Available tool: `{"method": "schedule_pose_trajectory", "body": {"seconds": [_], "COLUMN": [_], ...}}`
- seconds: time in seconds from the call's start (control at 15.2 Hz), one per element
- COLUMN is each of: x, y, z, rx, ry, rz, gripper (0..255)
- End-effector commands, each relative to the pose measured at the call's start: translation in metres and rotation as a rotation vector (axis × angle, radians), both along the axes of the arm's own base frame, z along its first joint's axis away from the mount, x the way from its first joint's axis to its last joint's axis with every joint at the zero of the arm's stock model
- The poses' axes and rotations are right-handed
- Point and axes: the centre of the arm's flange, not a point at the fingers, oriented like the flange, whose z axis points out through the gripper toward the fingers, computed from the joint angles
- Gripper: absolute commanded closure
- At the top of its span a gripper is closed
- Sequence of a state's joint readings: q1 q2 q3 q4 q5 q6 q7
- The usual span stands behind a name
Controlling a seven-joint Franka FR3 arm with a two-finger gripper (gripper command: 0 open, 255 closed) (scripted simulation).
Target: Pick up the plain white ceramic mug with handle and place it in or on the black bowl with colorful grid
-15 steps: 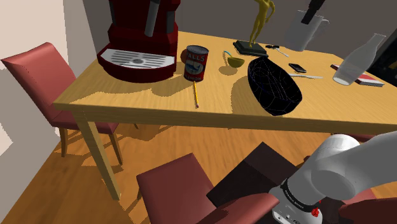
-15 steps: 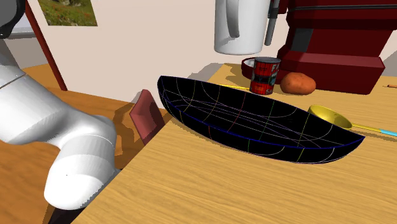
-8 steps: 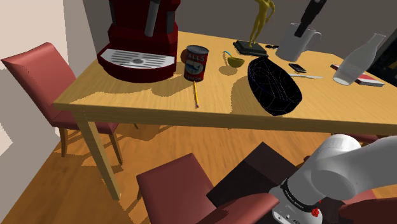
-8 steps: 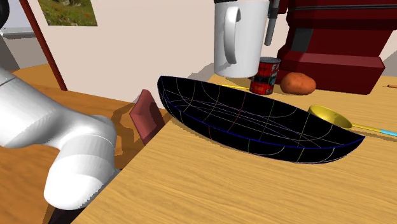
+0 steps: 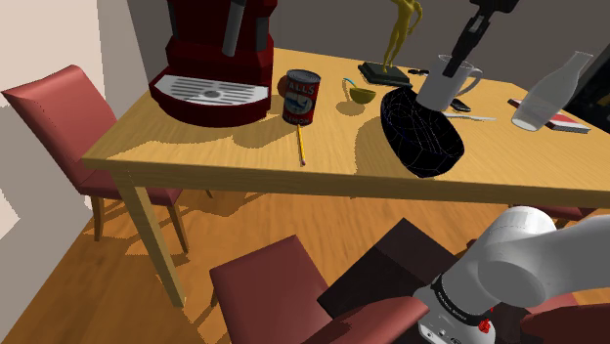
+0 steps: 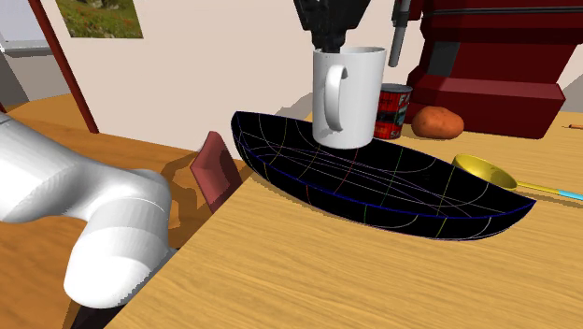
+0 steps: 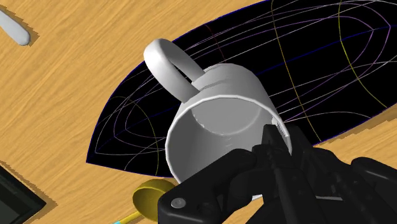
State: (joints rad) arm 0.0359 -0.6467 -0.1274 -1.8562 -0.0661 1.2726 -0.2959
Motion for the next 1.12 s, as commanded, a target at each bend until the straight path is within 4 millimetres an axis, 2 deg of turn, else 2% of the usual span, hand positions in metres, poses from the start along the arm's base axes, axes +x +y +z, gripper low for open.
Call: {"method": "schedule_pose_trajectory", "body": {"seconds": [0.0,0.4,0.46,0.79,1.06], "x": [0.0,0.0,0.0,0.0,-0.003], "y": [0.001,0.001,0.001,0.001,0.0], "z": [-0.007,-0.007,-0.007,-0.007,0.043], "rx": [0.0,0.0,0.0,0.0,0.0], "ry": [0.0,0.0,0.0,0.0,0.0], "rz": [0.0,0.0,0.0,0.0,0.0], "gripper": [255,255,0,0,0]}}
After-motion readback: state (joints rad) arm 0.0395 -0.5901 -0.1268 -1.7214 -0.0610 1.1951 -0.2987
